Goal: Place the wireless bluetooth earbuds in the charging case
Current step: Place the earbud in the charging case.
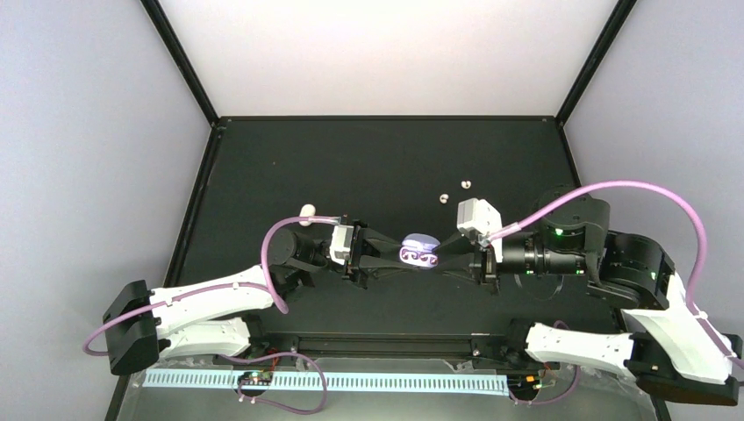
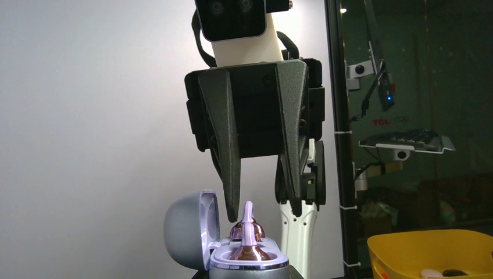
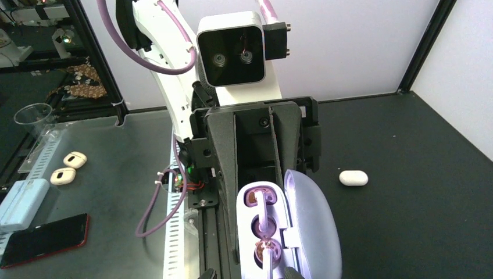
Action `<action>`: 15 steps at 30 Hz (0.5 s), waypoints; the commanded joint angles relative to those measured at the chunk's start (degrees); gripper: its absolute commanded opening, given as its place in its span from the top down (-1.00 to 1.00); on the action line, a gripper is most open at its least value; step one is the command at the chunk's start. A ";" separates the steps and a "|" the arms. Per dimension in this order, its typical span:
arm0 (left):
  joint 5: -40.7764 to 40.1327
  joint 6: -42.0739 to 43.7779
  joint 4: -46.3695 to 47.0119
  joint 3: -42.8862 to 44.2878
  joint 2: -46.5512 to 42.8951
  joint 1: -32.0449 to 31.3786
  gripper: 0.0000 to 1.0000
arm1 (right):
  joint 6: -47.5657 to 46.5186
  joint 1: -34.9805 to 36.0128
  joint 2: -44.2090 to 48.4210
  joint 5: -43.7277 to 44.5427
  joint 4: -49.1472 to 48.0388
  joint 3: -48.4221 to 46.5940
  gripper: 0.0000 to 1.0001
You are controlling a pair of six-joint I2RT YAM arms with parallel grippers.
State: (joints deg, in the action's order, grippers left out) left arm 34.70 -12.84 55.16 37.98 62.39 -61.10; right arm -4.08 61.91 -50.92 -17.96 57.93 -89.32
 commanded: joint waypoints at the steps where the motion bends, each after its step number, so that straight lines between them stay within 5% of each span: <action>1: 0.88 0.71 0.19 0.08 0.22 0.02 0.97 | 0.28 0.18 -0.06 -1.26 -2.37 0.45 0.46; 15: 0.37 1.03 0.00 0.26 -0.11 0.00 0.97 | 0.19 0.22 0.69 0.51 -1.94 1.93 0.66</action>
State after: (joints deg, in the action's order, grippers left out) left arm 34.70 -12.62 54.76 37.98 62.39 -61.10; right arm -4.03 61.91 -50.50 -18.00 56.55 -87.99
